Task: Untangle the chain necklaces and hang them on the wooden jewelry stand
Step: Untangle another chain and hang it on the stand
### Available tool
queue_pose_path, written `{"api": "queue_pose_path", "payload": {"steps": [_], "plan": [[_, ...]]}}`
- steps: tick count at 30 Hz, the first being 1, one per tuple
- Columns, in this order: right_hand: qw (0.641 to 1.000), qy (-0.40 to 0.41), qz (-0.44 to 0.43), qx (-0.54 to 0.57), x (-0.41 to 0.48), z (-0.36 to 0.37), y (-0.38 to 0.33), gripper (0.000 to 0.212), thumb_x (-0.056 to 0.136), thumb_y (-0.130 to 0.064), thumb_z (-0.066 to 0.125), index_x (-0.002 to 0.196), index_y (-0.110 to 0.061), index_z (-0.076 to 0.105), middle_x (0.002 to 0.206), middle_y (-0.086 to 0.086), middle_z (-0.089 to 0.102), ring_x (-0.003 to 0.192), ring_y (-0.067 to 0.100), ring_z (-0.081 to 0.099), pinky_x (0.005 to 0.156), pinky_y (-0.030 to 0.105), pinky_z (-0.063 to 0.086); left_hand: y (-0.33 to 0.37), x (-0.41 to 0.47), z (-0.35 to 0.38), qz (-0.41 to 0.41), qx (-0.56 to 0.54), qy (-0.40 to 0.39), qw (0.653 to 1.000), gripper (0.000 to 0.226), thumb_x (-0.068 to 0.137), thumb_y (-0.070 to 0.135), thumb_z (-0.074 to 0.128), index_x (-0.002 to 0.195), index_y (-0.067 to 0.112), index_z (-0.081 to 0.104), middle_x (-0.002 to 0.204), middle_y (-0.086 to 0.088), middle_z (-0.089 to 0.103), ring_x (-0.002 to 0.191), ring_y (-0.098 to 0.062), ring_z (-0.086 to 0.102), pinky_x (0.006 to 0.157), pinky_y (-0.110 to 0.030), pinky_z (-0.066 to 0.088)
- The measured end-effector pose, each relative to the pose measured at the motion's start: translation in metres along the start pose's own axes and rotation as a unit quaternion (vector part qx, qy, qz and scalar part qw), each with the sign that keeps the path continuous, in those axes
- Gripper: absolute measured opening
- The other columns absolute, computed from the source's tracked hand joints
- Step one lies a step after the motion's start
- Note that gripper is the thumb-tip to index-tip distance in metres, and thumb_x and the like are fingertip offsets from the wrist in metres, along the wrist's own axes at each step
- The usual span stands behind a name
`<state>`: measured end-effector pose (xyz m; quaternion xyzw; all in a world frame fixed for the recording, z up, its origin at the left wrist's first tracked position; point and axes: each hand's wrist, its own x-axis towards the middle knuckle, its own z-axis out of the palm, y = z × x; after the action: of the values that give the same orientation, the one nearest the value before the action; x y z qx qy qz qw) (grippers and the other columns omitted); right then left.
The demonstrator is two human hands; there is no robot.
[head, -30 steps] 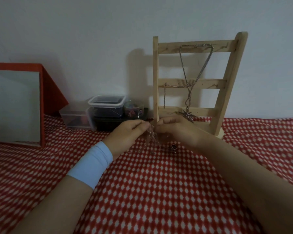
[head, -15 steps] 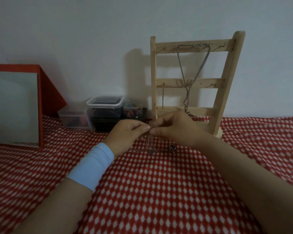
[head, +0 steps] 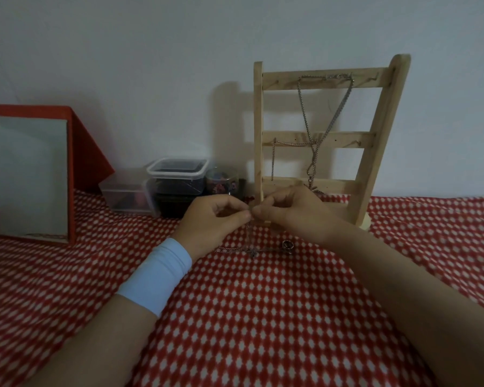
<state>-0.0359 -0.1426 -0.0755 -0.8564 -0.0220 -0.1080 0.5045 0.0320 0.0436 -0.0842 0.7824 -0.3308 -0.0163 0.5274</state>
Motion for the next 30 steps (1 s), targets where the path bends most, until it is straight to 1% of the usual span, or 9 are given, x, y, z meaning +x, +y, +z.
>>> {"api": "queue_pose_path", "payload": {"steps": [5,11,16,19,21,23,25,27,30], "plan": [[1.0,-0.013,0.012,0.02,-0.003,0.0,-0.003,0.013,0.088,-0.027,0.077,0.091,-0.016,0.082,0.088,0.004,0.079,0.077,0.019,0.072,0.076,0.033,0.061,0.0,0.002,-0.002,0.044,0.041,0.002,0.998,0.005,0.084,0.017,0.074,0.086,0.022,0.076,0.084,0.01,0.074,0.081,-0.002,0.068,0.077,-0.015,0.053],[0.999,0.014,0.045,0.014,-0.003,0.004,-0.004,0.008,0.088,-0.021,0.077,0.087,-0.015,0.082,0.085,0.01,0.078,0.07,0.017,0.067,0.082,0.043,0.06,-0.001,0.002,0.002,0.029,0.111,-0.037,0.993,0.01,0.088,0.022,0.067,0.081,0.029,0.07,0.082,0.013,0.069,0.078,0.003,0.063,0.075,-0.013,0.048],[0.995,-0.086,0.024,0.036,-0.008,0.001,-0.013,0.023,0.102,-0.022,0.059,0.092,-0.006,0.071,0.074,-0.001,0.072,0.069,0.016,0.068,0.07,0.026,0.057,0.006,0.003,0.005,-0.055,-0.016,-0.044,0.997,0.03,0.099,0.022,0.047,0.08,0.015,0.069,0.077,0.005,0.066,0.075,-0.002,0.06,0.073,-0.022,0.044],[0.987,-0.151,0.047,-0.002,-0.01,-0.001,-0.02,0.03,0.107,-0.03,0.046,0.101,-0.007,0.065,0.082,-0.003,0.073,0.076,0.012,0.071,0.074,0.021,0.057,0.01,0.001,0.004,-0.067,-0.092,-0.067,0.991,0.034,0.102,0.025,0.044,0.082,0.014,0.069,0.078,0.008,0.069,0.078,-0.003,0.063,0.077,-0.024,0.048],[0.981,-0.133,0.023,-0.137,-0.009,-0.005,-0.022,0.029,0.108,-0.032,0.044,0.101,-0.015,0.066,0.089,0.0,0.07,0.079,0.009,0.067,0.077,0.026,0.055,0.009,-0.001,0.004,-0.068,-0.104,-0.109,0.986,0.03,0.103,0.028,0.044,0.09,0.02,0.07,0.085,0.011,0.072,0.085,-0.003,0.066,0.08,-0.021,0.051],[0.957,-0.106,-0.036,-0.266,-0.007,-0.006,-0.019,0.032,0.106,-0.03,0.044,0.082,-0.021,0.063,0.077,-0.005,0.062,0.067,0.005,0.056,0.068,0.03,0.046,0.007,-0.002,0.008,-0.069,-0.088,-0.129,0.985,0.027,0.102,0.03,0.045,0.096,0.022,0.069,0.092,0.008,0.073,0.09,-0.006,0.067,0.085,-0.023,0.051],[0.943,-0.05,-0.091,-0.317,-0.005,-0.005,-0.014,0.034,0.104,-0.033,0.048,0.079,-0.021,0.067,0.071,-0.008,0.062,0.061,0.006,0.054,0.062,0.031,0.047,0.006,-0.001,0.01,-0.071,-0.075,-0.127,0.987,0.023,0.101,0.029,0.046,0.097,0.022,0.068,0.093,0.006,0.073,0.089,-0.006,0.067,0.085,-0.023,0.051],[0.944,0.025,-0.127,-0.304,-0.003,-0.005,-0.011,0.031,0.102,-0.033,0.053,0.086,-0.02,0.075,0.074,-0.007,0.068,0.062,0.008,0.059,0.06,0.025,0.049,0.007,0.0,0.009,-0.072,-0.087,-0.119,0.986,0.02,0.101,0.021,0.047,0.097,0.016,0.066,0.084,0.003,0.071,0.078,-0.006,0.066,0.078,-0.021,0.051],[0.987,0.059,-0.086,-0.126,-0.003,-0.005,-0.016,0.034,0.104,-0.028,0.054,0.089,-0.006,0.076,0.077,0.007,0.074,0.056,0.005,0.061,0.058,0.016,0.05,0.008,0.0,0.007,-0.048,-0.103,-0.104,0.988,0.021,0.102,0.011,0.045,0.089,0.01,0.062,0.072,0.0,0.065,0.068,-0.011,0.061,0.071,-0.022,0.05]]}}
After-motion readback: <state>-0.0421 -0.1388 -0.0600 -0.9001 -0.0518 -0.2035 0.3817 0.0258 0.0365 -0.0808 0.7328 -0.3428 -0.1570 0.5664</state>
